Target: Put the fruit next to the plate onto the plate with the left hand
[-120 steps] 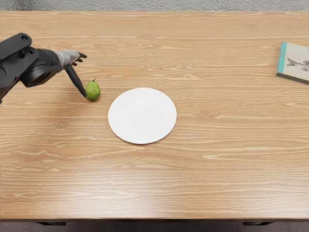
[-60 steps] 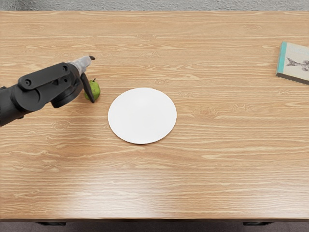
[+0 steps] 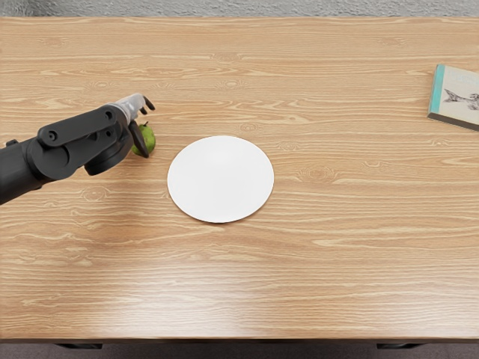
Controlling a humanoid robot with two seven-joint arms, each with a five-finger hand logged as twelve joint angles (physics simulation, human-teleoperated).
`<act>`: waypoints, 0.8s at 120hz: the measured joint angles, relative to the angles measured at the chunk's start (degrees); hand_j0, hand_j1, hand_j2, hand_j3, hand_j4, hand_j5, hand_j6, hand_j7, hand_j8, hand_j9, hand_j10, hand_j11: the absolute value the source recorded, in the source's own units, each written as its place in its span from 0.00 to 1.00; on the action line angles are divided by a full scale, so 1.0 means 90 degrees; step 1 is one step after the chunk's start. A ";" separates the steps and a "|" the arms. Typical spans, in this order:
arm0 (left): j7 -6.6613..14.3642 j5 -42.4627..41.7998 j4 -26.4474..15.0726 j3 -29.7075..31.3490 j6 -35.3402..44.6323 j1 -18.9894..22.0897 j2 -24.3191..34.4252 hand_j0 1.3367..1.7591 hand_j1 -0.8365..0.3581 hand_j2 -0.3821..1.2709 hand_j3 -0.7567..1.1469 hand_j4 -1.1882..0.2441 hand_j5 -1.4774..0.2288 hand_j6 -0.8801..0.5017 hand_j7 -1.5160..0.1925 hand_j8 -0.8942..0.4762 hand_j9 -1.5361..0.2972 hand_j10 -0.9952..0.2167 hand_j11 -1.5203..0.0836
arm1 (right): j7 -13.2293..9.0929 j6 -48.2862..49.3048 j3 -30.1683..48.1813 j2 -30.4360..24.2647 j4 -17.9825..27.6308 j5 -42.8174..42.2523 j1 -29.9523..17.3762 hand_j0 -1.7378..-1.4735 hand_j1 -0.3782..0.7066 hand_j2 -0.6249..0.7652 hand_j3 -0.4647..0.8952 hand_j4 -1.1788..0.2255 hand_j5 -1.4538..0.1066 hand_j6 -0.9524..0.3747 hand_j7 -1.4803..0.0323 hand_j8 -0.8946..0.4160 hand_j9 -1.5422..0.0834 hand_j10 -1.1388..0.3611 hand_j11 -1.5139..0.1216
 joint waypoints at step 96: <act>0.0428 -0.0019 -0.0017 0.0180 -0.0024 0.0000 -0.0088 0.76 0.52 0.29 0.40 0.48 0.48 0.28 0.50 0.29 0.48 0.41 0.53 | 0.0000 0.0000 0.0000 0.0000 0.0000 0.0000 0.0000 0.30 0.03 0.45 0.34 0.84 0.93 0.72 0.98 0.68 0.95 0.76 0.93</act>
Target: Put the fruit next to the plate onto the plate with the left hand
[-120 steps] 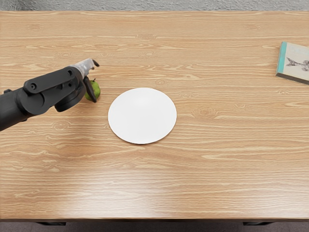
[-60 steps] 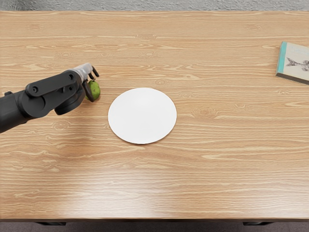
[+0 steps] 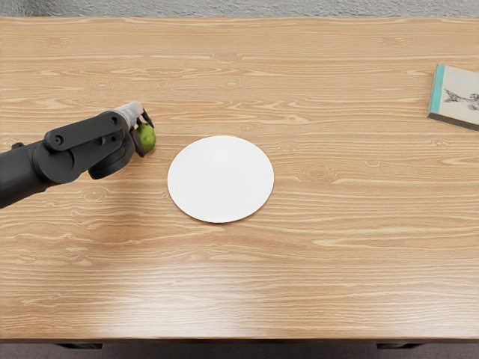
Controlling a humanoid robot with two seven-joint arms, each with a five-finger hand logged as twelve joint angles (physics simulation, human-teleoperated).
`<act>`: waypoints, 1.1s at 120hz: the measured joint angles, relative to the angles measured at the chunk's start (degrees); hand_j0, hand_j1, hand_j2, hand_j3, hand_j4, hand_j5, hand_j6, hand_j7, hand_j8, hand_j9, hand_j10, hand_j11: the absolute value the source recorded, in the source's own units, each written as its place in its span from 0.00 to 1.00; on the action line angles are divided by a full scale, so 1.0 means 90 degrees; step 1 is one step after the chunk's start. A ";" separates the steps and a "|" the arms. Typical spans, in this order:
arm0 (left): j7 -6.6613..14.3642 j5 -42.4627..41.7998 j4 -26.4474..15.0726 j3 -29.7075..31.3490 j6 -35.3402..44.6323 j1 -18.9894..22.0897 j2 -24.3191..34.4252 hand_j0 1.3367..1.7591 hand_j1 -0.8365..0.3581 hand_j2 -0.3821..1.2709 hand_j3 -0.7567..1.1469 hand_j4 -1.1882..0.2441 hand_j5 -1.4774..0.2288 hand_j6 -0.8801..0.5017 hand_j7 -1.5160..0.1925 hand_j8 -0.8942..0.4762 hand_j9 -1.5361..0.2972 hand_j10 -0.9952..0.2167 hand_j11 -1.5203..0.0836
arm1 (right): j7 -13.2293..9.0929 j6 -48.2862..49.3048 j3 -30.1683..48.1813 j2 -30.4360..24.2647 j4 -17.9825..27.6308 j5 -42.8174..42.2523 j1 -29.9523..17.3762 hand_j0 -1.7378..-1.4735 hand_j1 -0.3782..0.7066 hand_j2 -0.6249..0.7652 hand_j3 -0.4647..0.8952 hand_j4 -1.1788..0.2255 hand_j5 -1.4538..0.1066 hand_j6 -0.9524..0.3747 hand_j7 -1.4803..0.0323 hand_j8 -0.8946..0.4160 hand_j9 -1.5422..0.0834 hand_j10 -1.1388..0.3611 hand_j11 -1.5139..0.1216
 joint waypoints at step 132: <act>0.0036 -0.1508 0.0018 -0.0609 -0.0037 -0.0260 -0.0001 0.75 0.49 0.35 0.40 0.41 0.39 0.30 0.41 0.24 0.39 0.31 0.44 | 0.0000 -0.0004 0.0000 0.0000 0.0000 0.0000 0.0000 0.30 0.03 0.45 0.34 0.84 0.93 0.72 0.98 0.68 0.95 0.76 0.93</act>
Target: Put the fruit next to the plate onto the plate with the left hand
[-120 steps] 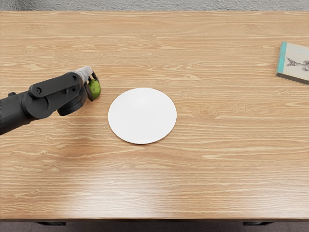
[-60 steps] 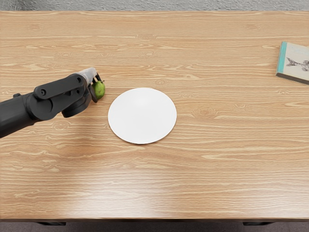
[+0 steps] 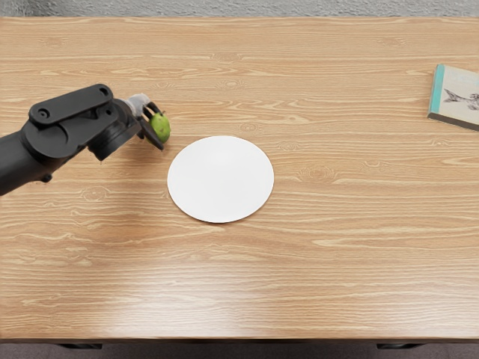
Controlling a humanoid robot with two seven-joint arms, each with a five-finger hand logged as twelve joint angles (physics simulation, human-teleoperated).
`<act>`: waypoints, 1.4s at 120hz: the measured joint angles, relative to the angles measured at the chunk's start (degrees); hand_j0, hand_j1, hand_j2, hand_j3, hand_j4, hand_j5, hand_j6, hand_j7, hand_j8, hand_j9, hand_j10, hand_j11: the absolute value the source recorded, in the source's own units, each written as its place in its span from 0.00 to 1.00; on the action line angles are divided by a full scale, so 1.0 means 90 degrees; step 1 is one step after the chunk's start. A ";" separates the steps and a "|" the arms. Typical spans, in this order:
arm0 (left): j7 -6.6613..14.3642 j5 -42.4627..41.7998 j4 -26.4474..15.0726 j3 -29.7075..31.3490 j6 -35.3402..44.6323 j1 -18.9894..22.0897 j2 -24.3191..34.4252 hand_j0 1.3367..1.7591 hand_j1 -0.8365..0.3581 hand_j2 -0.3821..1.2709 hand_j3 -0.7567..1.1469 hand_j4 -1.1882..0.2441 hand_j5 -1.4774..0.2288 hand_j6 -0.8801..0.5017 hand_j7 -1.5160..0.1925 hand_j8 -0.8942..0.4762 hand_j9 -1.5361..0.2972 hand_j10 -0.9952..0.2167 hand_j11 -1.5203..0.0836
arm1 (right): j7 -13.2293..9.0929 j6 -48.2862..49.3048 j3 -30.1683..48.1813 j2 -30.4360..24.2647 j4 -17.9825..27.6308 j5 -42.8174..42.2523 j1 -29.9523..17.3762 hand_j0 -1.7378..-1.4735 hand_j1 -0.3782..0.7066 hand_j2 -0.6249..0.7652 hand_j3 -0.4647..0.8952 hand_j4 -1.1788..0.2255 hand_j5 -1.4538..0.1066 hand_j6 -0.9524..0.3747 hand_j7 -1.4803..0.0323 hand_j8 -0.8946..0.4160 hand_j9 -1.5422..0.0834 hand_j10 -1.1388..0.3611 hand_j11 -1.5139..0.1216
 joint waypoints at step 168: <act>0.0130 -0.2150 -0.0172 -0.1325 -0.2939 -0.0352 0.0515 0.76 0.80 0.28 0.40 0.69 0.70 0.52 0.72 0.51 0.68 0.64 0.77 | 0.0000 -0.0006 0.0000 0.0000 0.0000 0.0000 0.0000 0.30 0.03 0.45 0.34 0.84 0.93 0.72 0.98 0.68 0.95 0.76 0.93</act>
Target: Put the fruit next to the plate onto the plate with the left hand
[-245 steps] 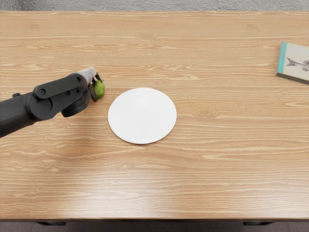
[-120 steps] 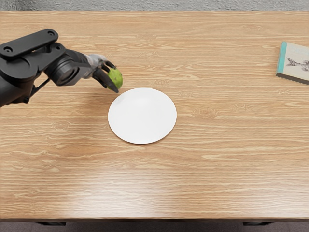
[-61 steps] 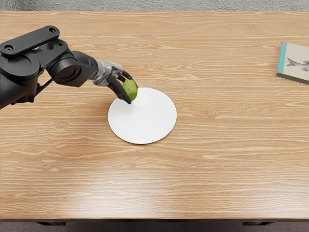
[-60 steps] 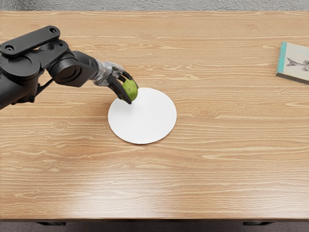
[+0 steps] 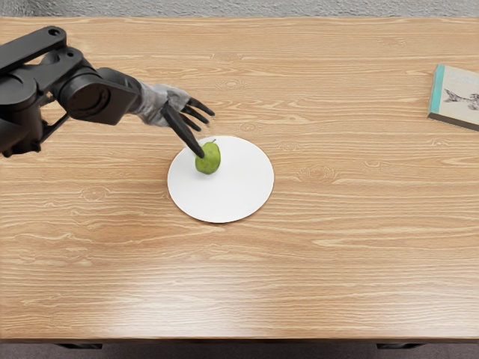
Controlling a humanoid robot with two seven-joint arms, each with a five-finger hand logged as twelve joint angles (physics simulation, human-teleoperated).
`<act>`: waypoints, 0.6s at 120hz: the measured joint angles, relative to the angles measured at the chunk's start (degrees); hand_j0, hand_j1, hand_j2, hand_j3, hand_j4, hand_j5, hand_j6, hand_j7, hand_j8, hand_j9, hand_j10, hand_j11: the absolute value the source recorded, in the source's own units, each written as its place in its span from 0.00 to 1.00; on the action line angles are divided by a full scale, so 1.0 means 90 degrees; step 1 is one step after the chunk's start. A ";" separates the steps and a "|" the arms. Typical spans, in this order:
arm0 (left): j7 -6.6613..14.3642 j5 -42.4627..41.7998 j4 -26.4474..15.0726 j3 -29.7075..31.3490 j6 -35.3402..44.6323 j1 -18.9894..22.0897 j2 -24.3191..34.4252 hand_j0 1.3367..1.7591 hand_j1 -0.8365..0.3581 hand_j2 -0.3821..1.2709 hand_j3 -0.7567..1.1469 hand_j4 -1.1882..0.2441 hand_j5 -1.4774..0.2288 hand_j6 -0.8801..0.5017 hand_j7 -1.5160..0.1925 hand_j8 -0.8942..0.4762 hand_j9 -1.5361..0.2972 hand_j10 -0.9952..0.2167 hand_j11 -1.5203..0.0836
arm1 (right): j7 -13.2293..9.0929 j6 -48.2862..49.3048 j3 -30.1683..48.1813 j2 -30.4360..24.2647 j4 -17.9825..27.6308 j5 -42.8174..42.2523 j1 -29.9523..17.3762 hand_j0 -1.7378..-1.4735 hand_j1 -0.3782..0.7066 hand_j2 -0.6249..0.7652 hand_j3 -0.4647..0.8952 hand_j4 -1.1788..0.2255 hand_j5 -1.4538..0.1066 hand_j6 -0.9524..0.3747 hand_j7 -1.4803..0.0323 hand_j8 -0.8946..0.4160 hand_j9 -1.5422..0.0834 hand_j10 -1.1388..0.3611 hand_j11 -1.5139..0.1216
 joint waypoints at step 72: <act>-0.0017 -0.3048 0.0020 -0.1551 -0.1791 0.1831 0.3191 0.76 0.96 0.24 0.40 0.81 0.84 0.62 0.86 0.63 0.81 0.80 0.92 | 0.0000 0.0001 0.0000 0.0000 0.0000 0.0000 0.0000 0.30 0.03 0.45 0.34 0.84 0.93 0.72 0.98 0.68 0.95 0.76 0.93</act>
